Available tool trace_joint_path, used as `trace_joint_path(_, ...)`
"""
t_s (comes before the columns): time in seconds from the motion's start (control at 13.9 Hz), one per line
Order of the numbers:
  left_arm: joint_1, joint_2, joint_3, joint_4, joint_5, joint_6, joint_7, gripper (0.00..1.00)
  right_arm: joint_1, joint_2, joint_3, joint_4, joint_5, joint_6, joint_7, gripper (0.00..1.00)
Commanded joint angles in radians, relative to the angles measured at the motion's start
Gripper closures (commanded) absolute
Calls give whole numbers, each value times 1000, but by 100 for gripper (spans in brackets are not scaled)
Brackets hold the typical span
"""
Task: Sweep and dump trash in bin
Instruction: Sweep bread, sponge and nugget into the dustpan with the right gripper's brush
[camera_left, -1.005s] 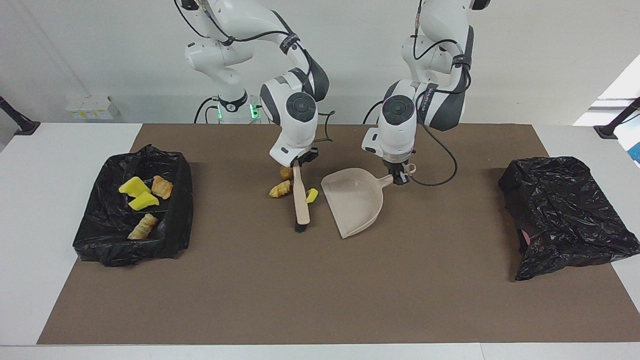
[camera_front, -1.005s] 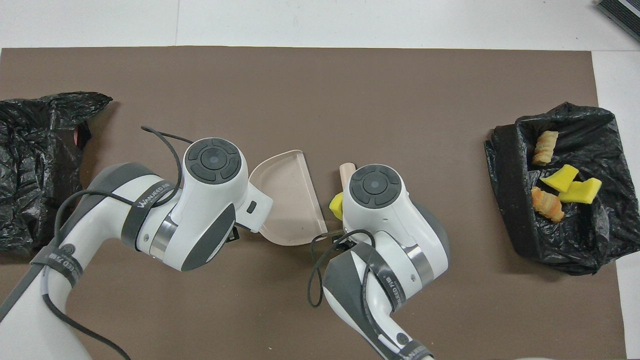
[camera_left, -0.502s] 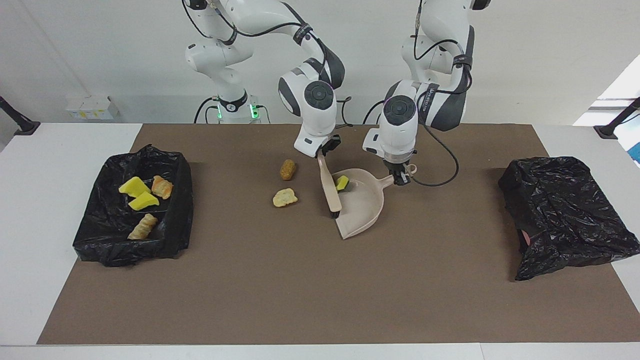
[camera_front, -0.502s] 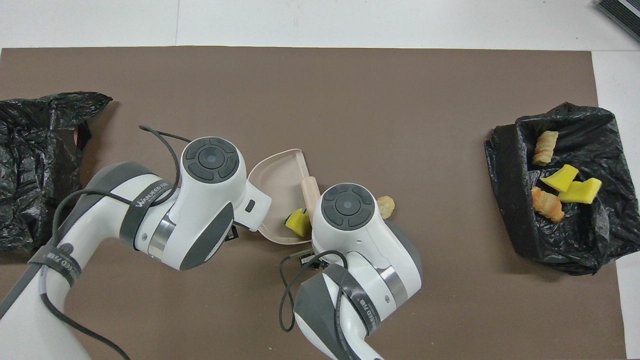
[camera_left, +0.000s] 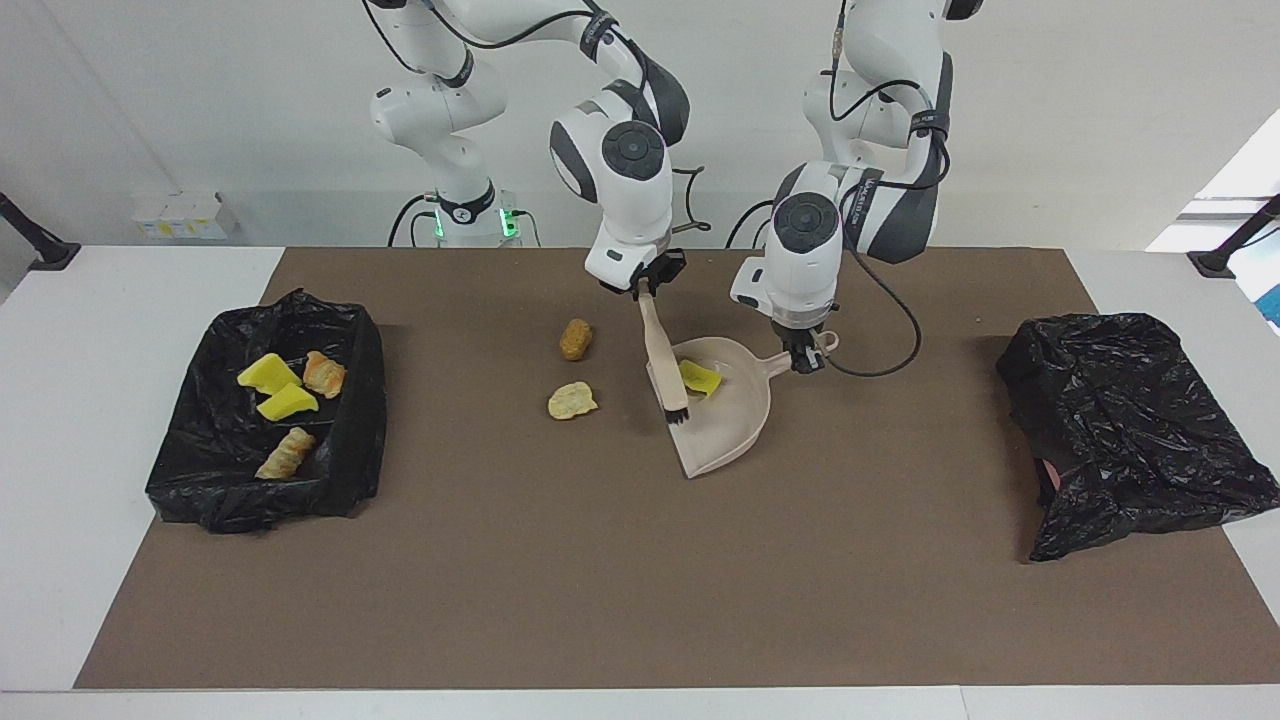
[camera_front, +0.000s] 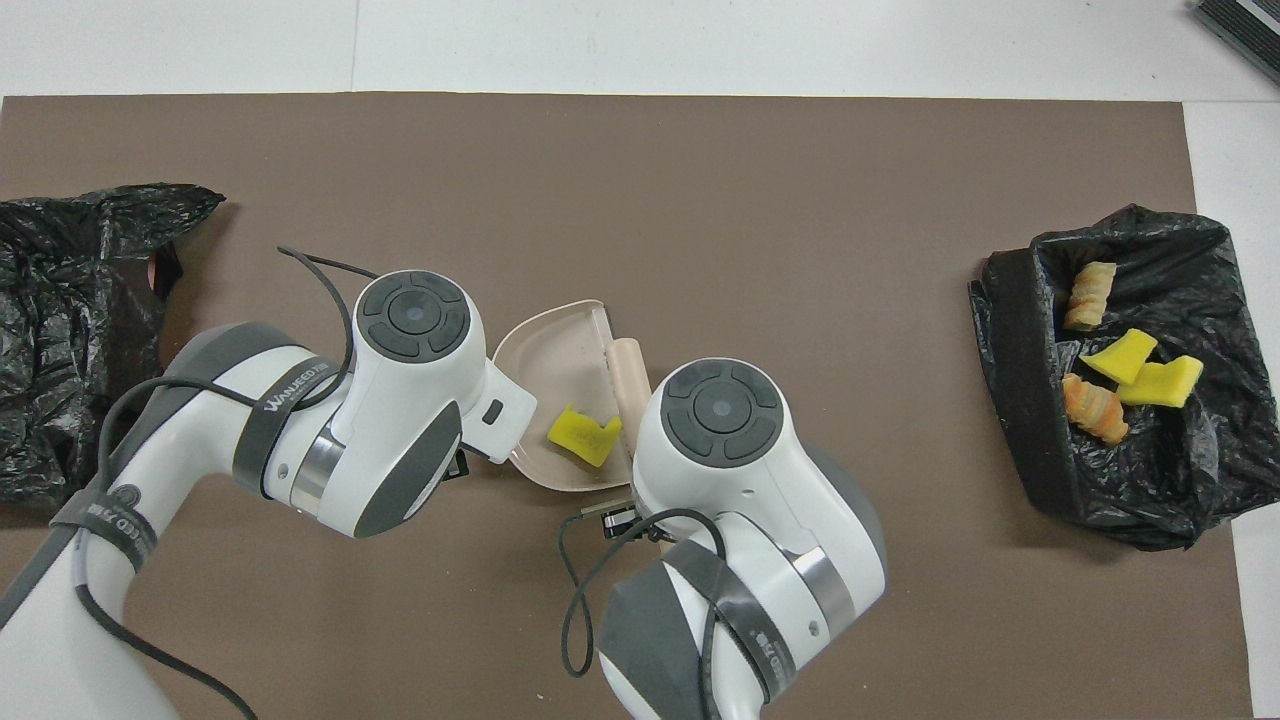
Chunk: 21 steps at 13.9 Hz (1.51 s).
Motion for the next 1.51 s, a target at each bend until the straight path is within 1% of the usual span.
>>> trace_joint_path(0.0,-45,-37,2,-32,20,-44,2,100,-20,-91,-1,-70,4,-71,81,100)
trace_joint_path(0.07,-59,-42,2,-35,21,-54,-4,100,-37,-120,-2,-113,-5,-75,114,100)
trace_joint_path(0.22,-102,-56,0,-43,20,-80,-97,100,-69,-165,-1,-202,-60,-59,135,100)
trace_joint_path(0.29,-128,-69,0,-53,20,-80,-139,100,-83,-176,-2,-229,-91,-46,143,100)
trace_joint_path(0.5,-180,-96,-3,-95,18,-55,-196,100,-129,-187,-1,-260,-209,-45,148,100)
trace_joint_path(0.65,-218,-109,-3,-113,15,-51,-242,100,-169,-217,4,-321,-215,-2,140,100)
trace_joint_path(0.72,-229,-120,-3,-125,11,-49,-253,100,-172,-237,6,-361,-208,27,120,100)
trace_joint_path(0.79,-240,-129,-3,-144,8,-38,-266,100,-175,-240,6,-380,-186,43,75,100)
trace_joint_path(0.93,-249,-155,-6,-194,6,-9,-317,100,-160,-214,6,-388,-93,56,40,100)
trace_joint_path(1.0,-260,-155,-9,-205,6,1,-341,100,-143,-200,6,-391,-74,61,30,100)
trace_joint_path(1.15,-269,-155,-9,-214,5,17,-360,100,-85,-193,7,-394,-48,98,22,100)
trace_joint_path(1.29,-268,-154,-9,-214,5,23,-359,100,-24,-193,7,-389,66,160,19,100)
trace_joint_path(1.44,-258,-152,-8,-214,5,35,-352,100,35,-190,7,-369,130,187,19,100)
